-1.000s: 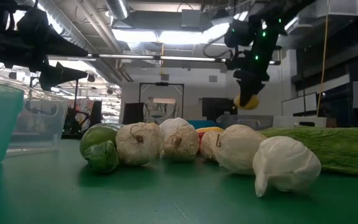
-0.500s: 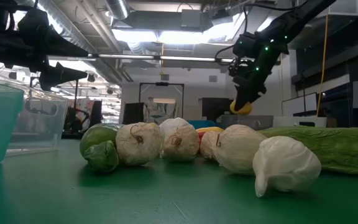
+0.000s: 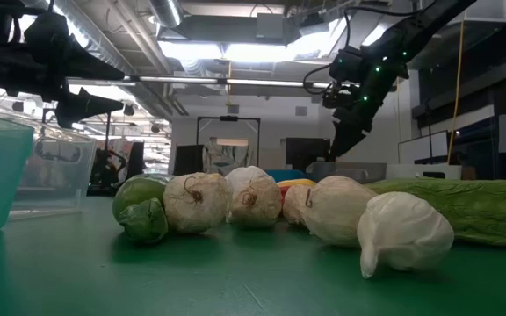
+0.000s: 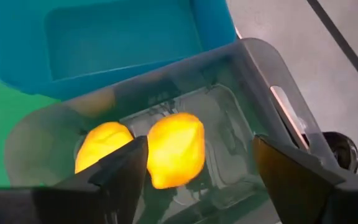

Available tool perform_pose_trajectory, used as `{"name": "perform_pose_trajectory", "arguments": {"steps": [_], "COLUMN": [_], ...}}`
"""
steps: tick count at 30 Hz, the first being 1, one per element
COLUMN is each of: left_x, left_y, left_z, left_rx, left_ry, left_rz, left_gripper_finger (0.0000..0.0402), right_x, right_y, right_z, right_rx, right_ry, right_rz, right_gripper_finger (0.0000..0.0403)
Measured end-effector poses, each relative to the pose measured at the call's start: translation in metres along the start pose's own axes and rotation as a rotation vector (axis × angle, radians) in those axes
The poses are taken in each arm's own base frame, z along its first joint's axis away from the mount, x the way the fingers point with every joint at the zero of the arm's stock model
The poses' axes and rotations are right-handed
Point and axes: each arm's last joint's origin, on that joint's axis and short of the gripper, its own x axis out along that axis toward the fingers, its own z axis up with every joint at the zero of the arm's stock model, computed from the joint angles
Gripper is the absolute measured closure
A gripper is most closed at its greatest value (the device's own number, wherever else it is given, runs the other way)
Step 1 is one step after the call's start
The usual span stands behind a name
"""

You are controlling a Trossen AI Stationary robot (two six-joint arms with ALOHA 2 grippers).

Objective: Sort produce into baskets
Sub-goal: Put the yellow lemon into the top black bin

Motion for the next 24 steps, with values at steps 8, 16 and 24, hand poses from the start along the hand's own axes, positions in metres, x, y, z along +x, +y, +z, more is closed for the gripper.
{"name": "perform_pose_trajectory", "arguments": {"steps": [8, 16, 24], "left_x": [0.000, 0.000, 0.000], "left_y": [0.000, 0.000, 0.000], "left_z": [0.000, 0.000, 0.000], "left_rx": [0.002, 0.009, -0.002], "left_ry": [0.000, 0.000, 0.000], "left_rz": [-0.001, 0.000, 0.000], "left_gripper_finger": [0.0073, 0.0073, 0.0073], "right_x": [-0.017, -0.030, -0.009], "right_y": [0.018, 0.123, 0.205], "right_z": [0.030, 0.049, 0.042], "right_rx": [0.050, -0.296, -0.527], "right_ry": [-0.163, -0.231, -0.266], "right_rz": [0.379, 0.550, 0.542], "right_gripper_finger": [0.0116, 0.0116, 0.0117]}}
